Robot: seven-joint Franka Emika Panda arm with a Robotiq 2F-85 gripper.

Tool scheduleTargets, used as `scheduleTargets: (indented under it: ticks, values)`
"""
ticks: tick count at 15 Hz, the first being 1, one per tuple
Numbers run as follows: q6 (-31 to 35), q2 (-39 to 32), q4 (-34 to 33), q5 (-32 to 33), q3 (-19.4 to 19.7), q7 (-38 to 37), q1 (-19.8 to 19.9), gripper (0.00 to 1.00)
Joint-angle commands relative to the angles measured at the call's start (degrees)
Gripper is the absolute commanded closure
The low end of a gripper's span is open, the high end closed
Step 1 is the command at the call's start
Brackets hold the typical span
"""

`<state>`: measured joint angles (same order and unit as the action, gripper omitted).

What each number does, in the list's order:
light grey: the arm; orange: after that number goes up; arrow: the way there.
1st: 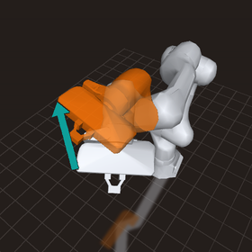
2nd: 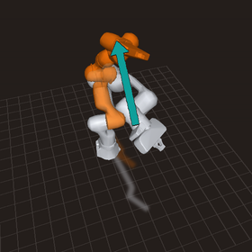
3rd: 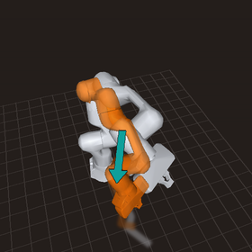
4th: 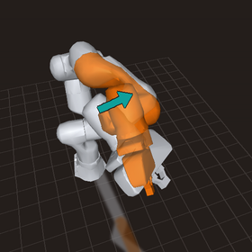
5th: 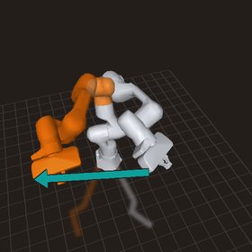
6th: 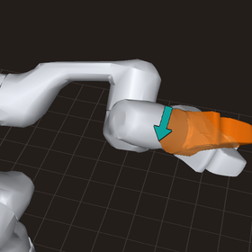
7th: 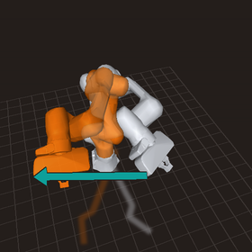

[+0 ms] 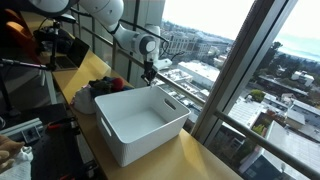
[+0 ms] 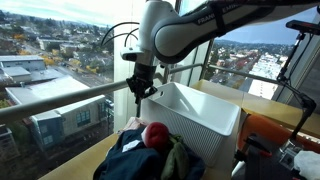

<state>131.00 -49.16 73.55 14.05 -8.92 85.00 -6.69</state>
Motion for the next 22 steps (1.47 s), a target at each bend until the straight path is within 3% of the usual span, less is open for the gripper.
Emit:
scheduleTargets:
  ticks: [1,5,10,19,20,22]
  values:
    - [-1.77,6.5,0.65,0.55,-0.42,-0.43,-2.48,1.0]
    - [-0.69,13.36,1.95,0.36,-2.19,-1.75,-6.44,1.0]
    - [2.38,17.91,8.45,-0.89,-5.53,-3.07,-9.48,1.0]
    - [5.21,13.98,27.16,-6.83,-7.01,-0.56,-2.83,1.0]
    - [5.41,12.89,28.02,-7.21,-7.18,-0.13,-2.23,0.74]
    - [5.07,11.65,28.83,-8.21,-7.86,0.52,-1.22,0.66]
